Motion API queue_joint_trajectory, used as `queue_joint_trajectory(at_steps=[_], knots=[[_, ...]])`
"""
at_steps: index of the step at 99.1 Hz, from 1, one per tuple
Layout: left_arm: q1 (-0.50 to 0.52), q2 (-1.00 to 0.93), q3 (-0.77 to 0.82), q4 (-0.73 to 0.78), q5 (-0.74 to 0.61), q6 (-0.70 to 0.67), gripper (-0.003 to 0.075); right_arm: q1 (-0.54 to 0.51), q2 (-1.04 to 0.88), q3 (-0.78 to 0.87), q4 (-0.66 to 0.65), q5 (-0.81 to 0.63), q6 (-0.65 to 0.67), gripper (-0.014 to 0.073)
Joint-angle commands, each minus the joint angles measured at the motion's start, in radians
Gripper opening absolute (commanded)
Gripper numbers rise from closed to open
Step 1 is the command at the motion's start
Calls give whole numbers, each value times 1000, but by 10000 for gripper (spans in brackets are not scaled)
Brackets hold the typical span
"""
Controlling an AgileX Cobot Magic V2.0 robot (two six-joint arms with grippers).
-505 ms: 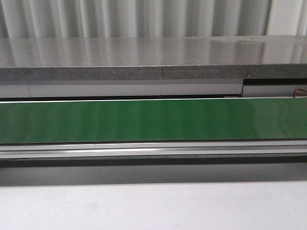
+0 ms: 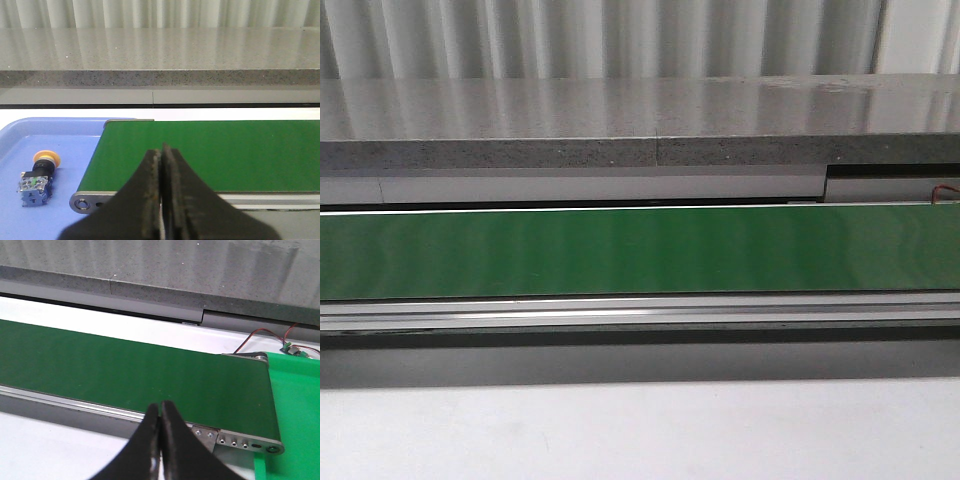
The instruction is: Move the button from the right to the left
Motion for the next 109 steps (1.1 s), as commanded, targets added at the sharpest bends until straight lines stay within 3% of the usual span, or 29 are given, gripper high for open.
queue_joint_trajectory(at_steps=[1,23,36,50,59,99,109], knots=[[-9,-34,24,-6,-88,-8,-20,1,7,-26,3,-79,-7,-67],[-9,-34,24,-6,-88,-8,-20,-4,7,-9,-2,-123,-6,-67],[-9,-34,24,-6,-88,-8,-20,-32,7,60,-48,-329,16,-67],[-9,-34,24,-6,-88,-8,-20,-67,7,171,-178,-569,187,-67],[-9,-34,24,-6,-88,-8,-20,-92,7,234,-236,-651,254,-67],[-9,-34,24,-6,-88,-8,-20,-112,-96,460,-147,-718,250,-67],[-9,-34,24,-6,-88,-8,-20,-113,-152,456,-147,-657,229,-67]])
